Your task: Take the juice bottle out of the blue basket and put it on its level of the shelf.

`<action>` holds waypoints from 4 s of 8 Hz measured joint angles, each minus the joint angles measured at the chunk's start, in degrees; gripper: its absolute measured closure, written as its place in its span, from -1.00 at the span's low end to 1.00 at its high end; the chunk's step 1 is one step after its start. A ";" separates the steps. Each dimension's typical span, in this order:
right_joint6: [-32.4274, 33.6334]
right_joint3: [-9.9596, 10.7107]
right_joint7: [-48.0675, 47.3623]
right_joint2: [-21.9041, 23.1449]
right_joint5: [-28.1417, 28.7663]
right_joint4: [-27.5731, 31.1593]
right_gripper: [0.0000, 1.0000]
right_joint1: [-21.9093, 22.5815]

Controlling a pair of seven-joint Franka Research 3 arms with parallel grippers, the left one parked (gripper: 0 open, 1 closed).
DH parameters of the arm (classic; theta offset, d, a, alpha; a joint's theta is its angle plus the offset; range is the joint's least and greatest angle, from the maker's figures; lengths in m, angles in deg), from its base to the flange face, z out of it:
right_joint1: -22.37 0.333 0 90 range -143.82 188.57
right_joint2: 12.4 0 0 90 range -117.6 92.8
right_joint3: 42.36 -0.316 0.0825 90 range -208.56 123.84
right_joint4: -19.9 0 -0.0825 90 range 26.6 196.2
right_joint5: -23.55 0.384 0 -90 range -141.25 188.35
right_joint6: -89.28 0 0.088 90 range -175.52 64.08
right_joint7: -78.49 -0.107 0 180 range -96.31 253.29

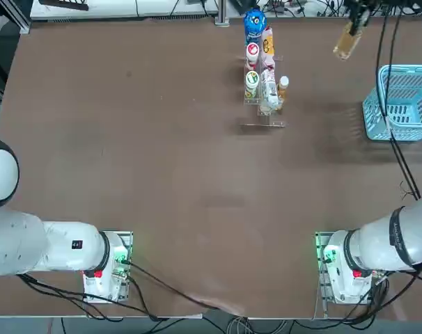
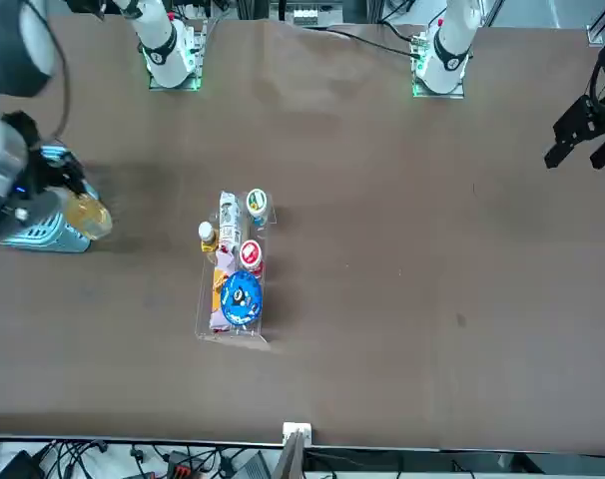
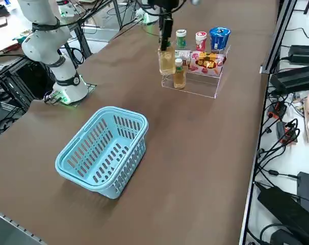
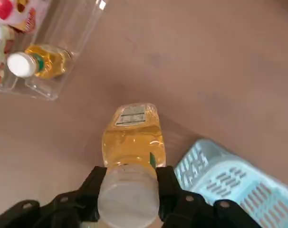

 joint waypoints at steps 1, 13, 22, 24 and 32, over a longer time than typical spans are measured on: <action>-2.41 -0.01 0.18 -1.72 -0.03 0.00 -0.08 2.49; -24.82 0.28 25.41 -17.85 -0.15 -0.14 -0.08 11.73; -27.44 0.27 27.00 -22.93 -0.24 -2.56 -0.08 13.01; -27.44 0.27 28.03 -22.93 -0.29 -2.62 -0.08 13.10; -27.25 1.10 34.25 -22.94 -0.32 -2.76 -0.08 13.02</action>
